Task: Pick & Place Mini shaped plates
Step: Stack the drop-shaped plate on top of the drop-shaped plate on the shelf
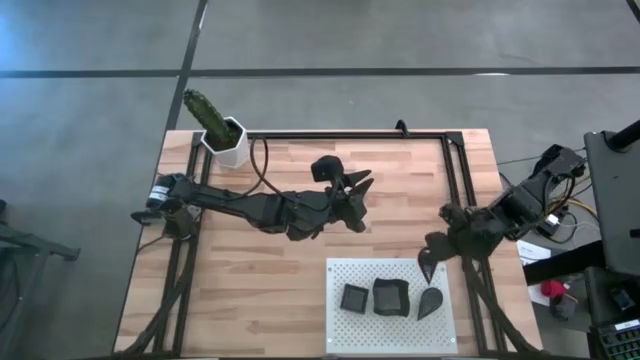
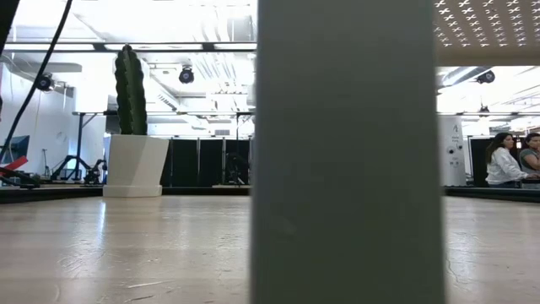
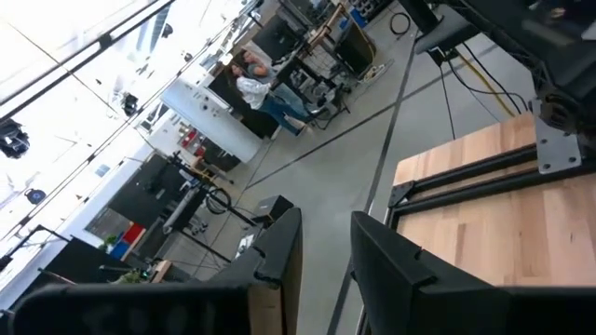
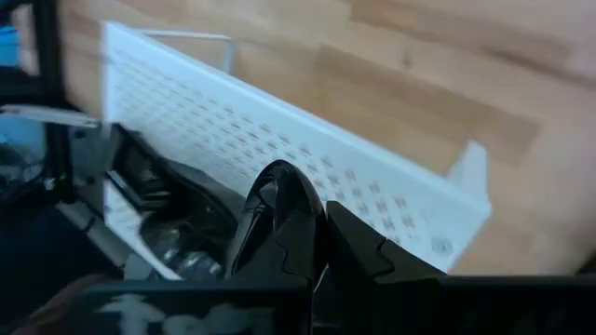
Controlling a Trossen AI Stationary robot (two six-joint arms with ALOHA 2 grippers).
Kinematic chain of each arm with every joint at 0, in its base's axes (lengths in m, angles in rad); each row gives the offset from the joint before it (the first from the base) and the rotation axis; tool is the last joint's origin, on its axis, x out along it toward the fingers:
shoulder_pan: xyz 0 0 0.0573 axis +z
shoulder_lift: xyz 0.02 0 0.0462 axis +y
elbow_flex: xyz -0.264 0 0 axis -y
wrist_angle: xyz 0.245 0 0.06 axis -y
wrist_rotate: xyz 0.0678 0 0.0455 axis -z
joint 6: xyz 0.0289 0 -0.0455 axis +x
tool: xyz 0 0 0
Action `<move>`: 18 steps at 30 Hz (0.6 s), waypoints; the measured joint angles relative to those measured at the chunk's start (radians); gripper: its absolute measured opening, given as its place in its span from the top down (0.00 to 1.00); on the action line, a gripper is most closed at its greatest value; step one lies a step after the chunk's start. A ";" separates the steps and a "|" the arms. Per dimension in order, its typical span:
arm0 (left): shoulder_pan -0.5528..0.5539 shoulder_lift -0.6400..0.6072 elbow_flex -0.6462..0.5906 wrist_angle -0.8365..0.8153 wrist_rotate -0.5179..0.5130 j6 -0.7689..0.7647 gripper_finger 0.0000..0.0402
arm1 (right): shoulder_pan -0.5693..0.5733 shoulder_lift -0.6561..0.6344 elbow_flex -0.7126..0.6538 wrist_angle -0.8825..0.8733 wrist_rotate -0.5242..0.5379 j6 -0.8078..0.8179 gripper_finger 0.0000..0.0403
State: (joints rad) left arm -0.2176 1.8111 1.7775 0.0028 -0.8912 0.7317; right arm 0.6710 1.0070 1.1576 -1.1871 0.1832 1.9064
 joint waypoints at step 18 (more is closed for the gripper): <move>0.001 0.000 0.000 -0.004 0.000 0.021 0.77 | 0.268 0.169 0.063 -0.036 -0.033 0.459 0.97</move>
State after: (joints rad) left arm -0.2169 1.8111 1.7775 -0.0016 -0.8913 0.7528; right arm 0.9386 1.1764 1.2204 -1.2234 0.1504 2.3657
